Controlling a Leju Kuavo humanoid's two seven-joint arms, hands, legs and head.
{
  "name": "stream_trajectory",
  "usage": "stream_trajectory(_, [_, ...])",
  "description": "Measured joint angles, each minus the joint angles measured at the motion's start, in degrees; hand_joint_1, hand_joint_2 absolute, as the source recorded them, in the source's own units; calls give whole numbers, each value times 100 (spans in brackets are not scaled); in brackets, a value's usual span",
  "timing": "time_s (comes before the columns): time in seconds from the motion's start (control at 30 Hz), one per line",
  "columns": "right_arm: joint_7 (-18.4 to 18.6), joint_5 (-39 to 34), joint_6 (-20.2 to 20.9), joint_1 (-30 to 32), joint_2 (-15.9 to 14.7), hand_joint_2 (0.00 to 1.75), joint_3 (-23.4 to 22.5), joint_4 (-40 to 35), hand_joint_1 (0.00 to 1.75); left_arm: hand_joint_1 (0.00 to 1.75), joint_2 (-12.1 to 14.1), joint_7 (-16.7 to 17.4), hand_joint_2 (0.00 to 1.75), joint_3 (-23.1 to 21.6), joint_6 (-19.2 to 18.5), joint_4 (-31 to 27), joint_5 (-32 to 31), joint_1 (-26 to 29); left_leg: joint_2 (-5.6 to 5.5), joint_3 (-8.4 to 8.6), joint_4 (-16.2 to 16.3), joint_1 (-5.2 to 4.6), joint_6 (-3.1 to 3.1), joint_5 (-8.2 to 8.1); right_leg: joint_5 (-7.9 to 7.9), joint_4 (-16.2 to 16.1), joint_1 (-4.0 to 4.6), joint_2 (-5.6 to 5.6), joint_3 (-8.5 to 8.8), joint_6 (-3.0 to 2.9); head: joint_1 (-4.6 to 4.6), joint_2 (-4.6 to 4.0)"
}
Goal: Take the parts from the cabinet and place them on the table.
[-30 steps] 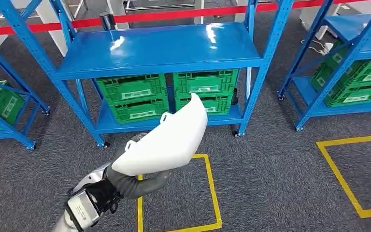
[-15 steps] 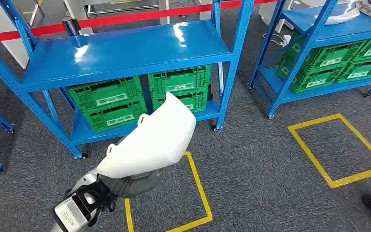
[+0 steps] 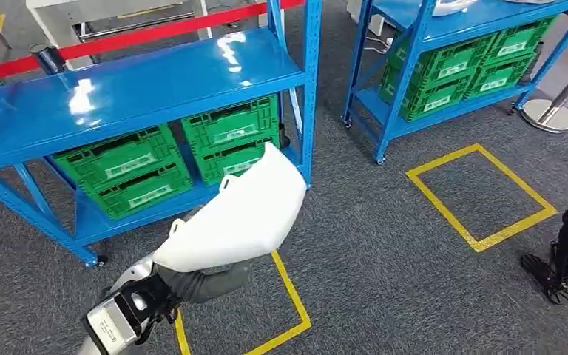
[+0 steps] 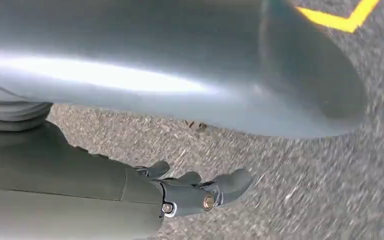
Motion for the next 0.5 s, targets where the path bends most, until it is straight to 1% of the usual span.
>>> stream_trajectory(0.03, [2,-11,-13,-16,-15,0,-13,-2,0,175,16,-20,175,9,-20,26,4,3,-124,-159,366,3,-7,-233,10,0,0,47,-11,-24,-24,0])
stream_trajectory(0.07, [18,-22,-15,-21,-22,0,-33,-2,0,175,44,-44,175,9,-59,86,4,10,-174,-362,824,3,-11,-460,15,0,3,118,-23,-30,-35,0])
stream_trajectory(0.1, [28,-26,-15,-21,-33,0,-46,-2,0,175,53,-74,175,7,-79,149,4,21,-187,-558,1245,2,-12,-627,19,1,8,183,-36,-36,-42,0])
stream_trajectory(0.13, [57,-29,-15,-19,-48,0,-55,-2,0,175,61,-94,175,7,-81,206,7,27,-194,-696,1520,3,-6,-671,26,4,13,267,-46,-38,-46,0])
stream_trajectory(0.17, [79,-35,-15,-14,-64,0,-72,-2,0,175,64,-107,175,7,-83,236,15,24,-197,-673,1466,3,6,-568,33,7,13,340,-49,-34,-46,0])
stream_trajectory(0.2, [85,-35,-13,-11,-81,0,-96,-2,0,175,66,-110,175,7,-81,251,15,16,-206,-532,1165,3,23,-343,38,14,12,420,-48,-25,-55,0])
stream_trajectory(0.23, [92,-35,-9,-12,-83,0,-118,-2,0,175,66,-109,175,7,-74,254,15,12,-254,-314,705,5,47,-77,45,22,12,500,-46,-14,-59,0])
stream_trajectory(0.27, [98,-33,-2,-20,-88,0,-131,-2,0,175,66,-103,175,7,-57,249,13,13,-376,-73,191,11,72,164,51,31,10,569,-46,-1,-64,0])
stream_trajectory(0.3, [101,-33,4,-25,-88,0,-133,-2,0,175,66,-83,175,9,-35,238,-4,15,-689,73,-134,27,111,175,60,33,2,631,-69,21,-70,0])
stream_trajectory(0.33, [101,-33,4,-56,-94,0,-136,-7,0,175,66,-68,175,9,-15,221,-7,28,-729,64,-226,42,96,167,66,67,31,706,-101,70,-63,0])
stream_trajectory(0.37, [103,-35,4,-50,-109,0,-138,-13,0,175,66,-40,175,9,-2,193,-15,42,-663,61,-207,17,112,173,92,43,-3,747,-132,119,-68,0])
stream_trajectory(0.4, [103,-37,7,-38,-109,0,-144,-13,0,175,57,-15,175,7,4,164,-26,48,-626,52,-196,-11,153,175,111,18,-16,811,-146,171,-68,0])
stream_trajectory(0.43, [109,-46,18,-25,-109,0,-153,-13,0,175,39,4,175,7,9,133,-42,57,-573,78,-211,-17,189,197,135,-3,-20,862,-156,213,-68,0])
stream_trajectory(0.47, [109,-66,20,-21,-138,0,-171,-22,0,175,13,20,175,7,24,98,-83,71,-474,94,-284,54,252,248,131,28,-31,871,-167,231,-70,0])
stream_trajectory(0.5, [109,-99,24,-22,-109,0,-175,-22,0,175,-4,44,175,7,26,76,-134,91,-416,105,-304,39,274,261,39,148,12,550,-219,248,-35,0])
